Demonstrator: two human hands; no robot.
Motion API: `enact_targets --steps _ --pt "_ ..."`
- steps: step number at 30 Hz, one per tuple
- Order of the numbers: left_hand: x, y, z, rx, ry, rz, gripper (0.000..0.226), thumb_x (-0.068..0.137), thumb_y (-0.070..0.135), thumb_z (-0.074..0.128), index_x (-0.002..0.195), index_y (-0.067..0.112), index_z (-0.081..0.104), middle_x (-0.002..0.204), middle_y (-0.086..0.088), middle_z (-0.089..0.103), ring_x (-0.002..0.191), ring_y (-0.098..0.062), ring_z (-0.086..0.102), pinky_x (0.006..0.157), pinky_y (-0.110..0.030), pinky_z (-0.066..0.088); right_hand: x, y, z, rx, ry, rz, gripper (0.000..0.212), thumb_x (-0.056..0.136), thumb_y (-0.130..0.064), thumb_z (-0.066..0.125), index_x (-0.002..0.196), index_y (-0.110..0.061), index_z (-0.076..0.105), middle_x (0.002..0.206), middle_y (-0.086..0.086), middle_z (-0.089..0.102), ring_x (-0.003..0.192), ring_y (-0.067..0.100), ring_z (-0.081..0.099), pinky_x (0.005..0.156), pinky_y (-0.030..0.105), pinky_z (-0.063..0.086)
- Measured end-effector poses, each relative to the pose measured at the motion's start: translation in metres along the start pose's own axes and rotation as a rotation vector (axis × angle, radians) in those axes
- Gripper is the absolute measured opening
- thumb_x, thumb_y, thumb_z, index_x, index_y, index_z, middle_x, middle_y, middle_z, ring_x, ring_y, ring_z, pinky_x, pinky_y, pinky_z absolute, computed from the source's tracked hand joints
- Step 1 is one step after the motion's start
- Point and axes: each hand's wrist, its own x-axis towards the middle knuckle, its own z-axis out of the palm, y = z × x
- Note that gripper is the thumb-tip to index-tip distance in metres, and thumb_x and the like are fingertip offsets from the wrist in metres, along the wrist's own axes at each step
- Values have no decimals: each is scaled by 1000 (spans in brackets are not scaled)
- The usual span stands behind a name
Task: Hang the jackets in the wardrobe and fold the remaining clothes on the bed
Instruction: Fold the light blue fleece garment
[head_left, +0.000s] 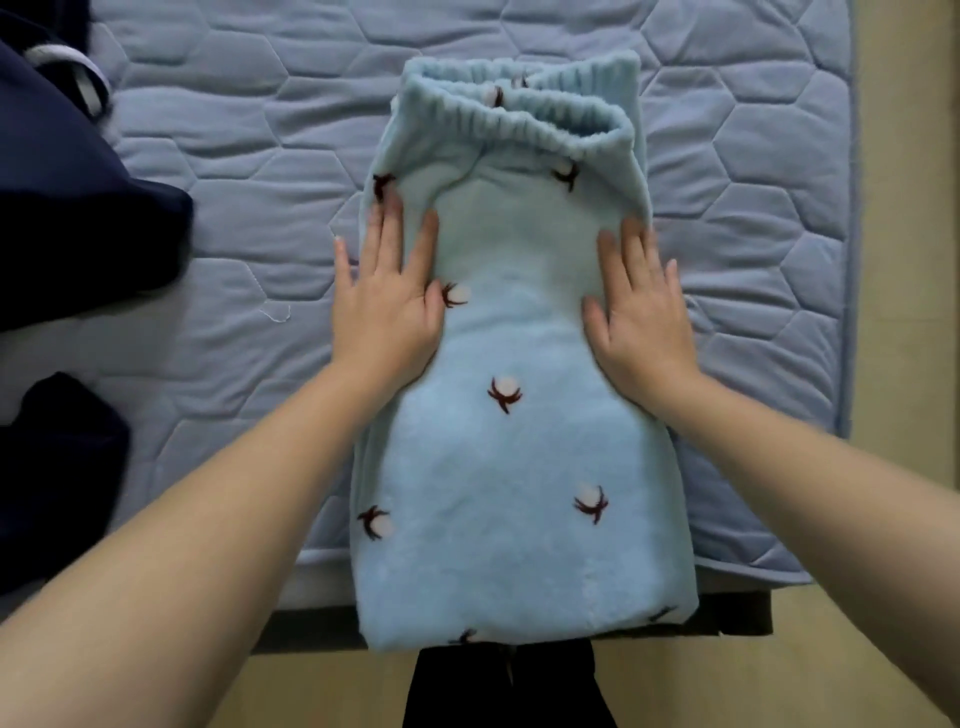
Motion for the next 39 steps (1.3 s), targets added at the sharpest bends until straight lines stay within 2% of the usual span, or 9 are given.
enact_targets --steps 6,9,11,14,17,23,28,34,39 --pt "-142 13 -13 -730 -83 -323 73 88 33 58 148 16 21 153 -5 25 138 -17 27 112 -25 22 -131 -9 -3 478 -46 251 60 95 -23 49 149 -16 23 150 -2 27 135 11 29 107 26 28" --pt "-199 10 -11 -1051 -270 -619 77 77 55 67 137 19 36 129 6 50 120 -10 50 90 -14 43 -176 -8 0 742 -162 560 41 95 -25 51 135 -18 43 121 -11 51 116 12 49 80 21 40" --pt "-227 7 -5 -1155 -431 -671 55 82 48 63 128 23 46 118 13 58 114 -8 56 78 -8 44 -192 -7 3 917 -288 699 25 96 -29 50 120 -22 53 105 -13 60 104 14 58 68 18 42" --pt "-244 6 -3 -1180 -493 -791 26 93 32 55 118 26 56 111 9 65 97 -5 62 71 -15 48 -204 -3 -1 1019 -368 762 25 96 -33 52 118 -24 56 111 -5 64 96 7 60 71 22 48" --pt "-250 10 -20 -1160 -519 -900 25 93 29 56 117 20 59 104 2 66 86 -8 63 69 -24 50 -222 -2 -16 1050 -392 828 27 95 -34 54 116 -18 60 104 -2 68 90 13 65 69 26 52" --pt "-303 11 -104 -1127 -884 -889 23 88 37 63 107 23 64 102 -2 72 88 -20 68 71 -35 57 -288 -12 -76 1026 -615 934 19 92 -30 60 104 -16 64 102 5 71 82 18 68 68 30 53" --pt "-282 23 -180 -1170 -727 -827 10 91 25 55 99 26 61 89 1 68 65 -15 66 50 -27 52 -267 -30 -152 1182 -604 805 37 92 -13 56 128 -21 56 116 0 68 101 20 67 78 34 53" --pt "-140 35 -215 -1316 -468 -950 33 91 41 37 78 17 57 50 -4 56 43 -17 49 46 -19 42 -132 -34 -206 1345 -394 819 18 95 -21 46 103 -16 61 85 2 64 71 15 63 60 25 52" --pt "-30 46 -161 -1049 -352 -879 43 95 46 32 101 9 54 78 -9 63 59 -21 57 54 -22 44 -26 -33 -162 1166 -263 878 39 96 -44 33 101 -14 58 83 8 63 68 21 56 63 27 41"
